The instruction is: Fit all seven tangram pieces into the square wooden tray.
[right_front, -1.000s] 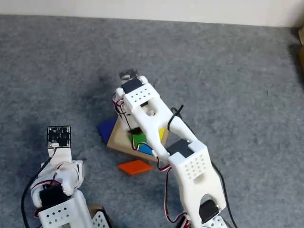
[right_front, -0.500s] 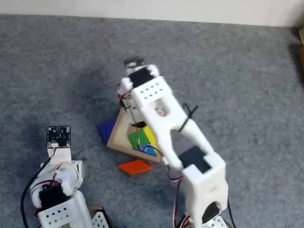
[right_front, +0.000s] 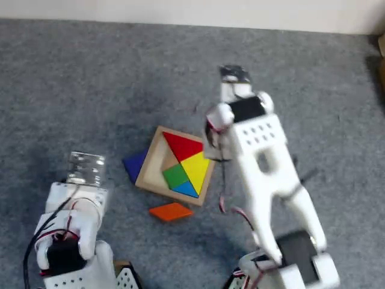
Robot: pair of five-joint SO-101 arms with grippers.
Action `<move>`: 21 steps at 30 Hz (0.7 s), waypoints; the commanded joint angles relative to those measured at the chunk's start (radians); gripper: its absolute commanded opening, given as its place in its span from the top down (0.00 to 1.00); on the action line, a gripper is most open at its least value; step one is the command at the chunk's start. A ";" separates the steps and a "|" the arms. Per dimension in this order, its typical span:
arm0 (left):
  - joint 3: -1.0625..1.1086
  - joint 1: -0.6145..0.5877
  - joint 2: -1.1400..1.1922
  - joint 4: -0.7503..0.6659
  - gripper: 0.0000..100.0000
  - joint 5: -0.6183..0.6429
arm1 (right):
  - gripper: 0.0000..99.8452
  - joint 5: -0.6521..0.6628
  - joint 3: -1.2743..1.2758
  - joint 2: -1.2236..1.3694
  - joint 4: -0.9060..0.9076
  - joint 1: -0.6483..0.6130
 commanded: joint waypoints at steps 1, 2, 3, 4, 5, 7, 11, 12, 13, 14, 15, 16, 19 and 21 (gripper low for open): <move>-0.116 0.130 0.005 0.061 0.73 -0.020 | 1.00 0.011 0.234 -0.216 -0.148 0.062; -0.133 0.153 0.005 0.074 0.73 -0.020 | 1.00 0.018 0.309 -0.254 -0.199 0.085; -0.148 0.171 0.005 0.087 0.73 -0.021 | 1.00 0.046 0.381 -0.289 -0.252 0.108; -0.160 0.193 0.005 0.100 0.72 -0.023 | 1.00 0.078 0.453 -0.323 -0.309 0.133; -0.171 0.214 0.007 0.117 0.71 -0.023 | 1.00 0.100 0.522 -0.354 -0.369 0.160; -0.180 0.251 0.010 0.150 0.69 -0.023 | 1.00 0.112 0.650 -0.415 -0.484 0.213; -0.189 0.332 0.133 0.160 0.68 -0.023 | 1.00 0.112 0.837 -0.495 -0.657 0.298; -0.202 0.352 0.189 0.160 0.68 -0.023 | 1.00 0.112 0.871 -0.507 -0.691 0.314; -0.220 0.374 0.254 0.150 0.68 -0.023 | 1.00 0.110 0.900 -0.513 -0.725 0.326; -0.245 0.395 0.326 0.144 0.68 -0.023 | 1.00 0.110 0.924 -0.515 -0.753 0.338; -0.275 0.420 0.398 0.143 0.68 -0.023 | 1.00 0.101 0.943 -0.515 -0.779 0.352; -0.308 0.447 0.472 0.144 0.68 -0.023 | 1.00 0.077 0.957 -0.515 -0.805 0.366; -0.389 0.539 0.682 0.140 0.68 -0.021 | 1.00 0.011 0.978 -0.515 -0.880 0.404; -0.427 0.602 0.808 0.138 0.68 -0.020 | 1.00 0.000 0.981 -0.515 -0.917 0.417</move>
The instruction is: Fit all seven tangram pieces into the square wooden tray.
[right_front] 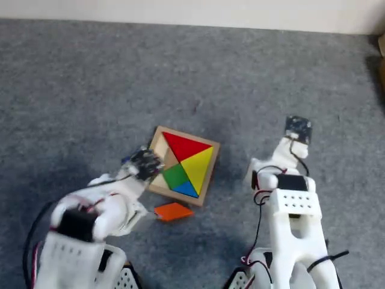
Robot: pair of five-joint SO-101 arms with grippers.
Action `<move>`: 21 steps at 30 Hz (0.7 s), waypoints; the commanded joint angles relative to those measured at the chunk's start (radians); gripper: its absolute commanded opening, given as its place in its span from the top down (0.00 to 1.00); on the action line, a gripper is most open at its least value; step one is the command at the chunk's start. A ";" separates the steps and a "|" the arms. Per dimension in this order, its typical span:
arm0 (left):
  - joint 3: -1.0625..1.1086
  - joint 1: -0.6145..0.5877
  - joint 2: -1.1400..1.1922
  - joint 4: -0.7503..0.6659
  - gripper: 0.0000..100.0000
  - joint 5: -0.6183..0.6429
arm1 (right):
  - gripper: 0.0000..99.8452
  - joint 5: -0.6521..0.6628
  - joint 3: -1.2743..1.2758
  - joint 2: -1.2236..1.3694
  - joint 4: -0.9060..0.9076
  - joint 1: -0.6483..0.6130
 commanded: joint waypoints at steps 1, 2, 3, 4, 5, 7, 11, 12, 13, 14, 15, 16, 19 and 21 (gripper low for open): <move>-0.114 0.119 0.254 -0.017 0.68 -0.005 | 1.00 -0.031 -0.005 -0.035 -0.081 0.028; -0.130 0.147 0.311 -0.028 0.68 -0.005 | 1.00 -0.032 -0.004 -0.035 -0.087 0.028; -0.140 0.166 0.364 -0.048 0.68 -0.005 | 1.00 -0.032 -0.004 -0.035 -0.087 0.028; -0.150 0.179 0.415 -0.072 0.68 -0.005 | 1.00 -0.035 -0.004 -0.035 -0.087 0.028; -0.156 0.185 0.467 -0.104 0.68 -0.005 | 1.00 -0.035 -0.004 -0.035 -0.087 0.028; -0.166 0.188 0.562 -0.180 0.68 -0.005 | 1.00 -0.035 -0.004 -0.035 -0.087 0.028; -0.166 0.193 0.731 -0.307 0.68 -0.005 | 1.00 -0.035 -0.001 -0.035 -0.087 0.028; -0.166 0.193 0.768 -0.327 0.68 -0.009 | 1.00 -0.035 0.007 -0.035 -0.088 0.028; -0.166 0.193 0.805 -0.345 0.68 -0.011 | 1.00 -0.034 0.018 -0.035 -0.090 0.028; -0.166 0.193 0.840 -0.359 0.68 -0.011 | 1.00 -0.031 0.024 -0.035 -0.090 0.027; -0.166 0.193 0.871 -0.373 0.68 -0.011 | 1.00 -0.031 0.027 -0.035 -0.090 0.027; -0.166 0.193 0.898 -0.387 0.69 -0.011 | 1.00 -0.031 0.028 -0.035 -0.090 0.027; -0.166 0.194 0.966 -0.422 0.74 -0.011 | 1.00 -0.031 0.030 -0.035 -0.090 0.027; -0.166 0.196 0.984 -0.427 0.81 -0.011 | 1.00 -0.031 0.030 -0.035 -0.090 0.027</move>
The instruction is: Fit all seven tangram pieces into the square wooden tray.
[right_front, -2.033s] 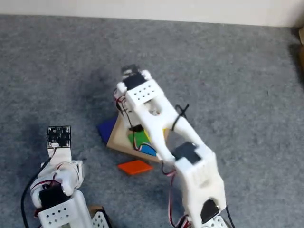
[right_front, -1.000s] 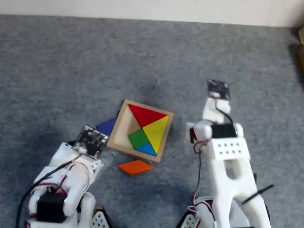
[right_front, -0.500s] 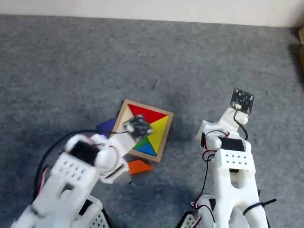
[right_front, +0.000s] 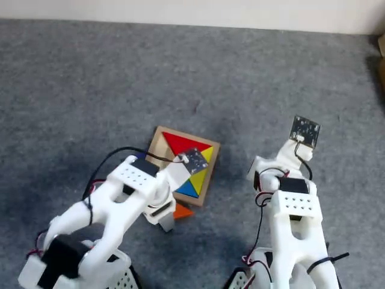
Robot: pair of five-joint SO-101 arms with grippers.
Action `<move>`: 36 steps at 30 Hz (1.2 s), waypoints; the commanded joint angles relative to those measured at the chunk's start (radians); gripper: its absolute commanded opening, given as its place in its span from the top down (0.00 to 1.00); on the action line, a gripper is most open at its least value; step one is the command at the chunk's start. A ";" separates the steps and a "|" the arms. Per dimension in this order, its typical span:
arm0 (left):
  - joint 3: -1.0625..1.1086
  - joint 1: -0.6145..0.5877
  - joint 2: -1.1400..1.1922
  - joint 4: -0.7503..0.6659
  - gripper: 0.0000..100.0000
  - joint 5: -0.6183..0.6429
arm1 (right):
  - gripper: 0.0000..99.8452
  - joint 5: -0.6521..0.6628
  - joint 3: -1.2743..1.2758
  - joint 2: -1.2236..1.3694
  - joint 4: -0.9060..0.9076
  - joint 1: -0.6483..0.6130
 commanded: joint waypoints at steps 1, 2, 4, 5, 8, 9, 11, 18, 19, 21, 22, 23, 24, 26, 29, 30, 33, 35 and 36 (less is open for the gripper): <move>-0.044 0.025 0.019 -0.017 0.84 -0.006 | 1.00 -0.006 -0.008 -0.033 -0.019 0.012; -0.044 0.033 0.019 -0.017 0.86 -0.006 | 1.00 -0.006 -0.008 -0.033 -0.019 0.012; -0.044 0.051 0.018 -0.015 0.90 -0.003 | 1.00 -0.006 -0.008 -0.033 -0.019 0.012; -0.044 0.059 0.018 -0.009 0.91 -0.002 | 1.00 -0.006 -0.008 -0.033 -0.019 0.012; -0.088 0.065 0.018 0.063 0.93 -0.002 | 1.00 -0.006 -0.007 -0.033 -0.019 0.012; -0.114 0.062 0.018 0.100 0.94 -0.002 | 1.00 -0.006 -0.007 -0.033 -0.019 0.012; -0.176 0.056 0.018 0.169 0.95 0.000 | 1.00 -0.006 -0.007 -0.033 -0.019 0.012; -0.343 0.062 0.018 0.321 0.97 0.089 | 1.00 -0.005 -0.005 -0.033 -0.019 0.012; -0.360 0.064 0.018 0.334 0.97 0.089 | 1.00 -0.005 -0.005 -0.033 -0.019 0.012; -0.389 0.064 0.018 0.351 0.97 0.091 | 1.00 -0.005 -0.005 -0.033 -0.019 0.012; -0.398 0.064 0.018 0.356 0.97 0.091 | 1.00 -0.005 -0.005 -0.033 -0.019 0.012; -0.403 0.064 0.018 0.358 0.95 0.091 | 1.00 -0.005 -0.005 -0.033 -0.019 0.012; -0.404 0.065 0.019 0.361 0.92 0.091 | 1.00 -0.005 -0.005 -0.033 -0.019 0.012; -0.401 0.065 0.027 0.361 0.83 0.097 | 1.00 -0.005 -0.005 -0.033 -0.019 0.012; -0.381 0.065 0.027 0.353 0.69 0.195 | 1.00 -0.005 -0.007 -0.033 -0.019 0.013; -0.374 0.074 0.025 0.344 0.66 0.213 | 1.00 -0.005 -0.008 -0.033 -0.019 0.016; -0.329 0.140 0.027 0.282 0.67 0.222 | 1.00 -0.009 -0.008 -0.036 -0.019 0.064; -0.294 0.185 0.028 0.224 0.69 0.242 | 1.00 -0.012 -0.008 -0.038 -0.019 0.102; -0.275 0.202 0.028 0.196 0.69 0.252 | 1.00 -0.012 -0.008 -0.038 -0.019 0.113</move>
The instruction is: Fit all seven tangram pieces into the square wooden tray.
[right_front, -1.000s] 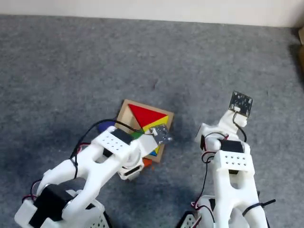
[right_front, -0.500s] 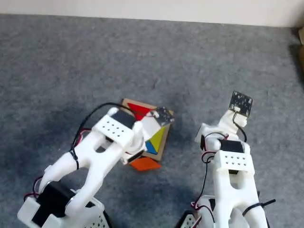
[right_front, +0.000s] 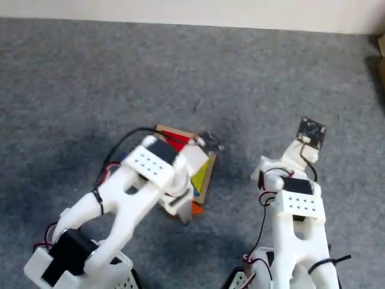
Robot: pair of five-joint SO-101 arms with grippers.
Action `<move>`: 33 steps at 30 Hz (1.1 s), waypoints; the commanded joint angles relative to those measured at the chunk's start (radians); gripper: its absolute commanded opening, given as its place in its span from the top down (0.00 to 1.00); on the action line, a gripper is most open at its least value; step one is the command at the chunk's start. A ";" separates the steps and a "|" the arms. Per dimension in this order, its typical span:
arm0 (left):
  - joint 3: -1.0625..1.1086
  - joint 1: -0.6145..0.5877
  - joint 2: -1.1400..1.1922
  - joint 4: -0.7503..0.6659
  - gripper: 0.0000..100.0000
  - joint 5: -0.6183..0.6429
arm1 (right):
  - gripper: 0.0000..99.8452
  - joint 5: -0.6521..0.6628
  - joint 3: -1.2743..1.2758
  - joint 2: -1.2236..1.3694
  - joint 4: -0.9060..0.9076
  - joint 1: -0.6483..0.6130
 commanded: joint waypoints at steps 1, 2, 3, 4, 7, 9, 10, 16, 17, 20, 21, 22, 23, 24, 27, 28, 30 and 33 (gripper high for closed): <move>0.036 0.068 -0.002 -0.095 0.69 0.032 | 1.00 -0.012 -0.008 -0.038 -0.019 0.050; 0.053 0.073 -0.001 -0.118 0.69 0.031 | 1.00 -0.012 -0.008 -0.035 -0.019 0.053; 0.067 0.071 -0.001 -0.138 0.69 0.031 | 1.00 -0.012 -0.008 -0.035 -0.019 0.053; 0.082 0.071 -0.001 -0.157 0.69 0.031 | 1.00 -0.012 -0.008 -0.035 -0.019 0.053; 0.116 0.056 -0.001 -0.193 0.69 0.031 | 1.00 -0.012 -0.008 -0.035 -0.019 0.053; 0.133 0.041 0.001 -0.221 0.69 0.031 | 1.00 -0.012 -0.008 -0.035 -0.019 0.051; 0.140 0.031 0.001 -0.232 0.69 0.031 | 1.00 -0.012 -0.008 -0.035 -0.019 0.051; 0.174 0.019 0.001 -0.281 0.70 0.031 | 1.00 -0.012 -0.008 -0.035 -0.019 0.050; 0.173 0.019 0.001 -0.281 0.72 0.031 | 1.00 -0.012 -0.008 -0.035 -0.019 0.050; 0.168 0.041 -0.012 -0.276 0.76 0.031 | 1.00 -0.012 -0.008 -0.035 -0.019 0.050; 0.162 0.051 -0.015 -0.275 0.76 0.031 | 1.00 -0.012 -0.008 -0.035 -0.019 0.050; 0.142 0.064 -0.018 -0.267 0.76 0.032 | 1.00 -0.012 -0.008 -0.035 -0.019 0.050; 0.124 0.074 -0.027 -0.239 0.76 0.032 | 1.00 -0.012 -0.008 -0.035 -0.019 0.050; 0.102 0.082 -0.036 -0.209 0.76 0.032 | 1.00 -0.012 -0.008 -0.035 -0.019 0.050; 0.058 0.108 -0.058 -0.157 0.76 0.032 | 1.00 -0.012 -0.008 -0.035 -0.019 0.050; 0.058 0.116 -0.059 -0.153 0.76 0.032 | 1.00 -0.012 -0.008 -0.035 -0.019 0.050; 0.068 0.128 -0.048 -0.155 0.76 0.032 | 1.00 -0.012 -0.008 -0.035 -0.019 0.050; 0.081 0.122 0.025 -0.178 0.76 0.032 | 1.00 -0.011 -0.008 -0.035 -0.019 0.050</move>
